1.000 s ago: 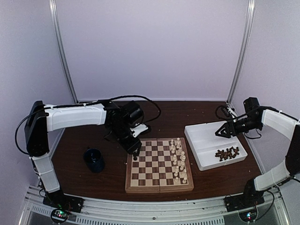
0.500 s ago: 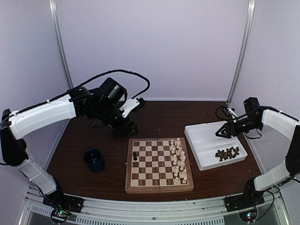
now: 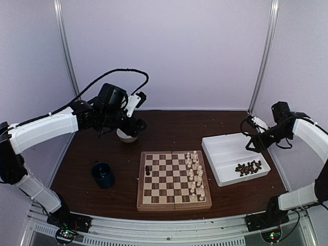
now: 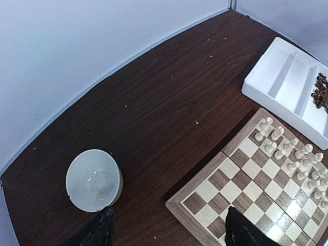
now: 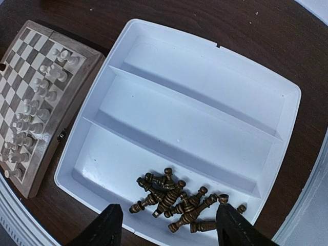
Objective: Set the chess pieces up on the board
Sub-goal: Pick up the chess pile from the storage box.
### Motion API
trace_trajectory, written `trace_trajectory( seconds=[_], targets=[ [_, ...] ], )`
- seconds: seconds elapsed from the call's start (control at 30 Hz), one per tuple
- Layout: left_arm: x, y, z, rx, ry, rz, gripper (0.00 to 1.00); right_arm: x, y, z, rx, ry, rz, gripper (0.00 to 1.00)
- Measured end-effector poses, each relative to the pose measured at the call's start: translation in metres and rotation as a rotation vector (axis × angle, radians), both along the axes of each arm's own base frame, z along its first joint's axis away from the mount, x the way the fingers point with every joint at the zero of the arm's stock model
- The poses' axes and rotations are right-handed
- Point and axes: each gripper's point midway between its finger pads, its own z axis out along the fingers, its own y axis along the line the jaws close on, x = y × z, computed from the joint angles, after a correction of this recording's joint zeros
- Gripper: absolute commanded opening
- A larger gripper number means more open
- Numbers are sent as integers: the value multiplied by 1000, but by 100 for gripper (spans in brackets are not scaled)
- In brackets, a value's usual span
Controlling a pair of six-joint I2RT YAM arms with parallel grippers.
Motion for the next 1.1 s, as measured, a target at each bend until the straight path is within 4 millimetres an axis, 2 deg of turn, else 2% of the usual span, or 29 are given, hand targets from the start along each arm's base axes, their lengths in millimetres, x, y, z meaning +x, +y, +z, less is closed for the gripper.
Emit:
trace_trajectory(
  seconds=[0.17,0.33,0.5,0.63,0.77,0.87,0.97,1.1],
  targets=[
    [0,22,-23,5,35,55,74,-11,-17,-17,-110,78,-15,64],
    [-2,22,-25,-11,55,69,73,-20,-24,-35,-150,172,-8,63],
    [-3,20,-29,-24,79,69,74,-22,-29,-43,-178,210,-13,61],
    [-6,13,-37,-20,124,36,69,-22,-29,-49,-177,230,-12,61],
    [-3,-7,-48,-7,200,-19,63,-26,-28,-56,-176,246,-9,61],
    [-4,-18,-67,16,271,-54,62,-31,-28,-64,-180,262,-11,60],
    [-11,-19,-84,39,334,-72,62,-34,-31,-71,-194,276,-16,60],
    [-16,-18,-92,55,370,-80,62,-37,-34,-77,-212,285,-21,59]
  ],
)
